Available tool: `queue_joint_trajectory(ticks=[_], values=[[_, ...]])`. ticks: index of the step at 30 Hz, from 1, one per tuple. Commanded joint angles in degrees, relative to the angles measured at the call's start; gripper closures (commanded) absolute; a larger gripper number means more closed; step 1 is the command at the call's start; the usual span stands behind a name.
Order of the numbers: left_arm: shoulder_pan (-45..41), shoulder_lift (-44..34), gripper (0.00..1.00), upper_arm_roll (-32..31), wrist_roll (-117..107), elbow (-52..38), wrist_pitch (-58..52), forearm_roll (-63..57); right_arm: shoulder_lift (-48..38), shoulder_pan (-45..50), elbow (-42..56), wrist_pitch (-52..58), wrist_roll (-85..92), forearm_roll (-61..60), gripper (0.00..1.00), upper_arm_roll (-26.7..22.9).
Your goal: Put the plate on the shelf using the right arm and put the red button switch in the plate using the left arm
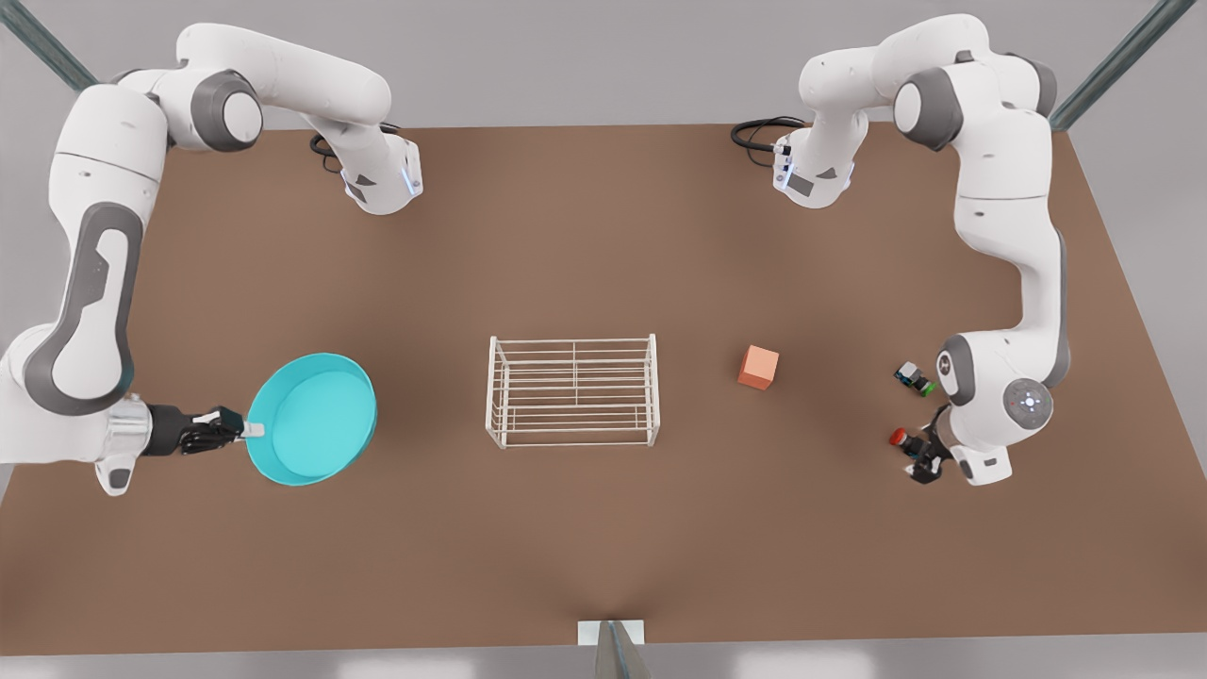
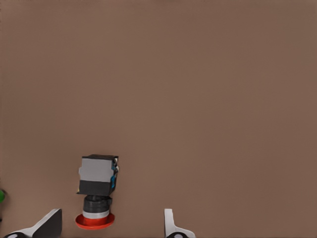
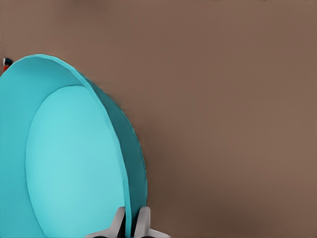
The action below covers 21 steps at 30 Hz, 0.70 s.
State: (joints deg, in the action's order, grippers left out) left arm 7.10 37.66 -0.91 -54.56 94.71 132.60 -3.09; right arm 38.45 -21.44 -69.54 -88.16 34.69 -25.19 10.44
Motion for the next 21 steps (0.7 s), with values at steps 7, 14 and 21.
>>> queue_joint_trajectory(ticks=[7, 14, 21], values=[[1.5, 0.6, 0.0, 0.0, -4.2, 2.8, 3.5, -1.5, -2.4, 9.7, -0.6, 0.5, -11.2, -0.5, 0.82, 0.1], [1.8, 2.5, 0.0, 0.0, -3.4, 3.1, 7.2, -1.4, -6.5, 16.7, -9.6, -5.5, -16.7, -3.1, 0.82, 0.2], [2.1, 4.5, 0.0, 0.0, -3.4, 3.1, 9.8, -1.5, -6.2, 24.1, -12.2, -10.2, -19.3, -6.4, 0.82, 0.2]])
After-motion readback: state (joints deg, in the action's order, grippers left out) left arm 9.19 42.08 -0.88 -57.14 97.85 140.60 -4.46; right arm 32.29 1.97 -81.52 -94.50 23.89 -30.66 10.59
